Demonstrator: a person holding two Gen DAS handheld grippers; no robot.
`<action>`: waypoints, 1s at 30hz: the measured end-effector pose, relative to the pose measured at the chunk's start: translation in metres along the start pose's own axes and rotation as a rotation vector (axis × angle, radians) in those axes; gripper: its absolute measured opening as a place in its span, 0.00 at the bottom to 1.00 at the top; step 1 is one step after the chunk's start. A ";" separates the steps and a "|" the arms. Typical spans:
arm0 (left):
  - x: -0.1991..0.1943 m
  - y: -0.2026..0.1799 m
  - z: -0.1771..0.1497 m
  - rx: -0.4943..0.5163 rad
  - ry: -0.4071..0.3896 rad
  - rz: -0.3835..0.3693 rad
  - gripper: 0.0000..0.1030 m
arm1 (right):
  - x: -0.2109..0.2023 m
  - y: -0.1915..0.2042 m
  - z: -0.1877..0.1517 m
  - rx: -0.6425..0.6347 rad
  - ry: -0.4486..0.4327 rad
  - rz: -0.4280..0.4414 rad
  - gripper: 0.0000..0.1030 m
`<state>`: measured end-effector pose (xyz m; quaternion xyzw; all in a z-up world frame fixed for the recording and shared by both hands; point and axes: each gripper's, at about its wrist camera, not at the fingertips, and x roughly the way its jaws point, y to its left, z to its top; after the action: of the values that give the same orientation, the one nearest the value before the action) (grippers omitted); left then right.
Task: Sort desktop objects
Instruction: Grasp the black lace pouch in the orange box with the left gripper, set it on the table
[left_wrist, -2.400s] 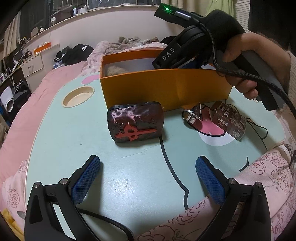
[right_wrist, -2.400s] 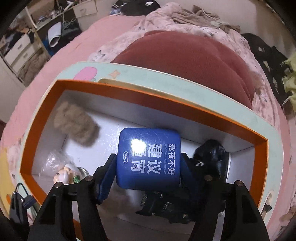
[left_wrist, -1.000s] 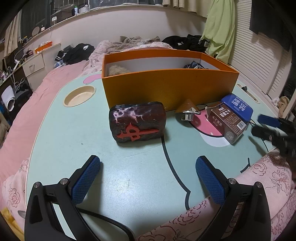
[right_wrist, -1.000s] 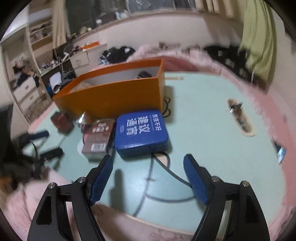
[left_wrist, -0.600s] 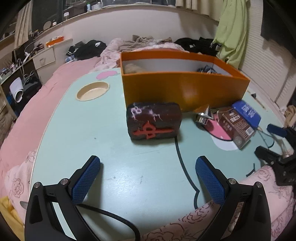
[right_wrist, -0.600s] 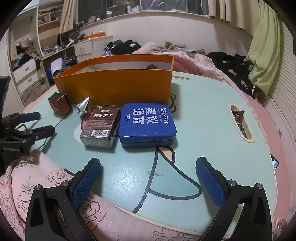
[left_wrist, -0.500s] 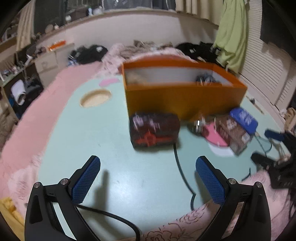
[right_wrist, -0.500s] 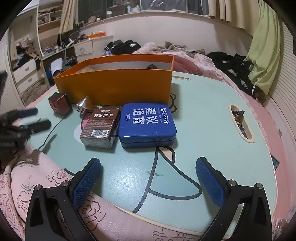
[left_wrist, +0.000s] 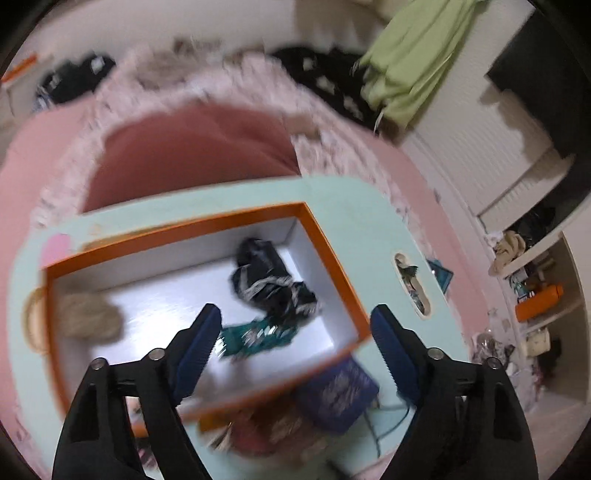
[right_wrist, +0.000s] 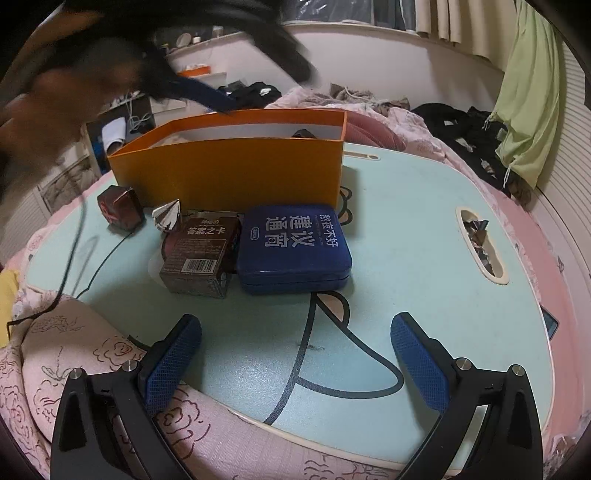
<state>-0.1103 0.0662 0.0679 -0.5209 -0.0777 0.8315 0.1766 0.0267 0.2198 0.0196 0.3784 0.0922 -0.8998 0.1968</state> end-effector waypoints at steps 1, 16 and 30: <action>0.015 0.000 0.007 -0.014 0.033 0.006 0.76 | 0.000 0.000 0.000 0.000 0.000 0.000 1.00; 0.066 0.013 0.010 -0.041 0.126 0.065 0.35 | 0.003 0.001 0.000 0.004 -0.005 -0.001 1.00; -0.091 -0.003 -0.029 0.066 -0.248 -0.041 0.35 | 0.004 0.002 0.000 0.006 -0.006 -0.003 1.00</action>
<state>-0.0476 0.0336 0.1326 -0.4063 -0.0821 0.8878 0.1997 0.0251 0.2170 0.0164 0.3763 0.0896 -0.9014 0.1948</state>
